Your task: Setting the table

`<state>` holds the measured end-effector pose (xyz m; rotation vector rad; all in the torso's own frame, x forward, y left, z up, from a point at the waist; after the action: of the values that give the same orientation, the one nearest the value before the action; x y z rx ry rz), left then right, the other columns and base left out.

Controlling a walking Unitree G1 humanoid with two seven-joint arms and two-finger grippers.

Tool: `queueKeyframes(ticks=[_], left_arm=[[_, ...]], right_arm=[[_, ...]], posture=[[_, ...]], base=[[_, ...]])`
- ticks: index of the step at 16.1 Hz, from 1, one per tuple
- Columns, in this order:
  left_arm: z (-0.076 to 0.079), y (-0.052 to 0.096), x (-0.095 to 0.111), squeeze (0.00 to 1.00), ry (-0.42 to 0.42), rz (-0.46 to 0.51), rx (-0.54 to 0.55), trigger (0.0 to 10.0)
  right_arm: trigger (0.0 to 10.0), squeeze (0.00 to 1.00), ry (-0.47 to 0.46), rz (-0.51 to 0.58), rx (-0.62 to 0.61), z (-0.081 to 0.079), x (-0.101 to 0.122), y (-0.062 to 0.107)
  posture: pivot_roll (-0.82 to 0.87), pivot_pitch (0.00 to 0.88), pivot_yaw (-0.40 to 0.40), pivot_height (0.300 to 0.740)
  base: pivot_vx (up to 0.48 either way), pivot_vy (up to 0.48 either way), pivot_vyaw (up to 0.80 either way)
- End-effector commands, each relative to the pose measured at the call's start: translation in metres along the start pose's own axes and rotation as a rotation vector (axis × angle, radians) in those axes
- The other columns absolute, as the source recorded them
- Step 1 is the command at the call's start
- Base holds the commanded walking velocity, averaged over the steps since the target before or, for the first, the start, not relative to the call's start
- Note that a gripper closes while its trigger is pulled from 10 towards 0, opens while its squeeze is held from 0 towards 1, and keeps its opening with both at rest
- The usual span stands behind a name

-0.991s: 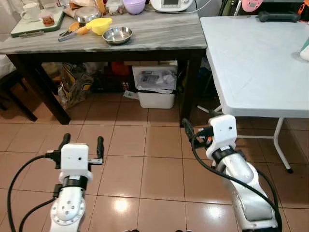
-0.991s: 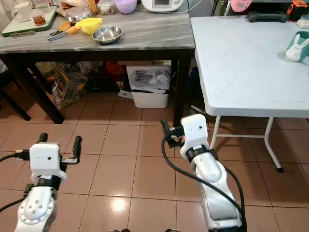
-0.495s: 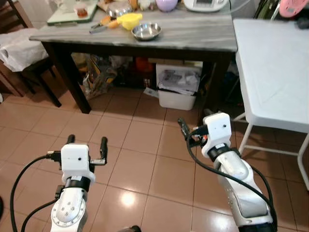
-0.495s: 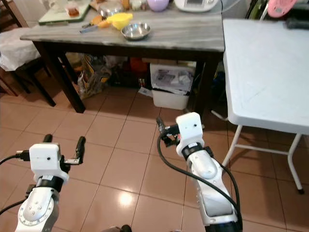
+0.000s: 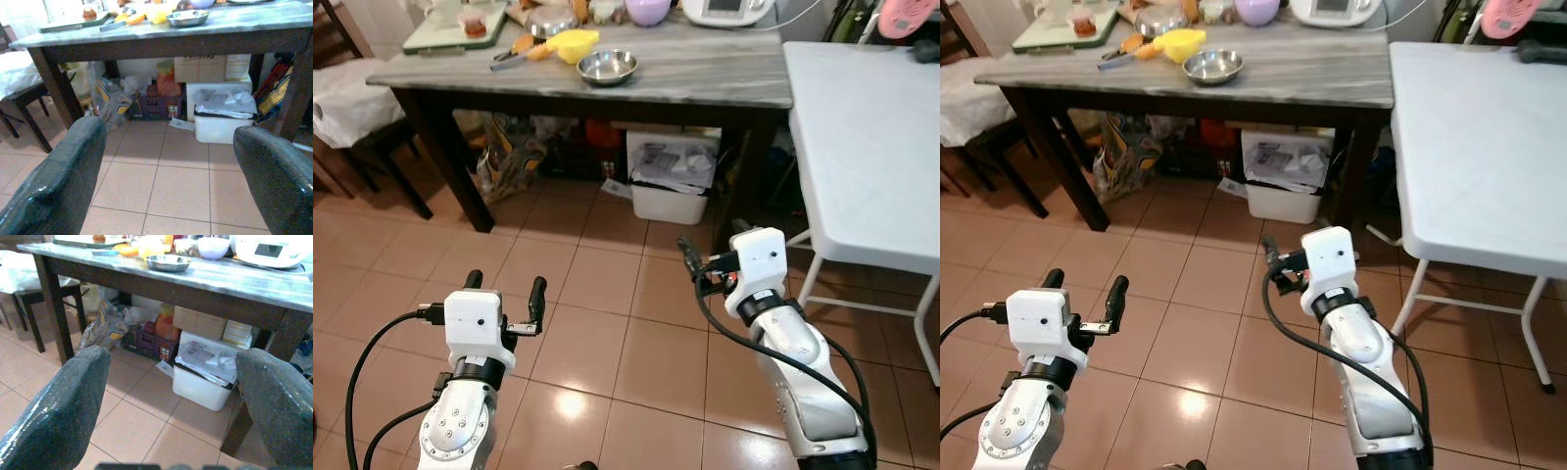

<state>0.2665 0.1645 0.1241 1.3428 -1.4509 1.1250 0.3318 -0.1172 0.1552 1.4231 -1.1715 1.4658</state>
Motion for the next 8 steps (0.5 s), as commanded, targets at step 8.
queueKeyframes(ticks=[8], left_arm=[[0.0008,0.0017,0.0001,0.0,-0.003,-0.006,-0.033,10.0]], right_arm=[[10.0,0.0,-0.02,-0.004,-0.007,-0.0022,-0.002,-0.0006]], posture=[[-0.11,0.16,0.068,0.74]], base=[[0.298,0.0,0.0]])
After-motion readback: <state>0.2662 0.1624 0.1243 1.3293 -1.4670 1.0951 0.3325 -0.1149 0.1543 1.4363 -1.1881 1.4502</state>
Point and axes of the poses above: a point about 5 cm out from each wrist's last joint towards the gripper, its own y axis pointing back from the gripper into the wrist, its own x axis along the axis of the wrist's last joint, z = x × y, the point moved 4 cm from there along -y, pointing out of the wrist towards the gripper, and after that the axes turned 11 degrees about -y, right-handed, at the moved point
